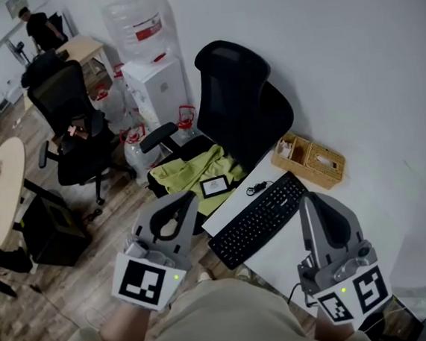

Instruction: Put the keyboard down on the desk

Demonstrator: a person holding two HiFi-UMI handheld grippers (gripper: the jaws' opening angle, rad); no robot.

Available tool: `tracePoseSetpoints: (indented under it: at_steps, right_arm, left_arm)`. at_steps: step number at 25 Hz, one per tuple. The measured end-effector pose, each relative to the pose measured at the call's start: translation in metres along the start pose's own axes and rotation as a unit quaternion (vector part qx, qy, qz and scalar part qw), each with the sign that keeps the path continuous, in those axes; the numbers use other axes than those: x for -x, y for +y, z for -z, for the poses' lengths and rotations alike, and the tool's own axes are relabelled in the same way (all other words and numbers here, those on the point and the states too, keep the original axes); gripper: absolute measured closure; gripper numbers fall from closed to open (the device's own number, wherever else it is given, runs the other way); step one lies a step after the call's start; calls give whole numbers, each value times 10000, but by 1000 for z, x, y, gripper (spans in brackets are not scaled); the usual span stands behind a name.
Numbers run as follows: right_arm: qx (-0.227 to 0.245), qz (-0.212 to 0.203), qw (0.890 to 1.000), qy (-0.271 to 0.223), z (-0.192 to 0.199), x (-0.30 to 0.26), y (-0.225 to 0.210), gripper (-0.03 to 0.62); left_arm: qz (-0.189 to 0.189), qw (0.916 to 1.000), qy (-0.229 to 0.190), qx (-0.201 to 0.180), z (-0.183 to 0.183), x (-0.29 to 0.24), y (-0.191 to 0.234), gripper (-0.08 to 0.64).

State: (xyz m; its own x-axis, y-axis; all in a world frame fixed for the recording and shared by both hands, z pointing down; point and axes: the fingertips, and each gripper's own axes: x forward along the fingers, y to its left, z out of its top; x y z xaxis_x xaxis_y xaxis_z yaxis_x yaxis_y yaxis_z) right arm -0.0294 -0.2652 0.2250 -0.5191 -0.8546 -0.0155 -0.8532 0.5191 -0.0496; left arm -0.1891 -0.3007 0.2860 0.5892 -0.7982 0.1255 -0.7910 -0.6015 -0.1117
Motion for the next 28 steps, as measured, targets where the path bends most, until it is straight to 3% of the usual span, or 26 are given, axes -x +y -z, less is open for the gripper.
tracePoseSetpoints:
  at_steps: [28]
  right_arm:
    - [64,-33,9996,255,14,-17,3,568]
  left_arm:
    - [-54,9999,112,54,12,4,17,537]
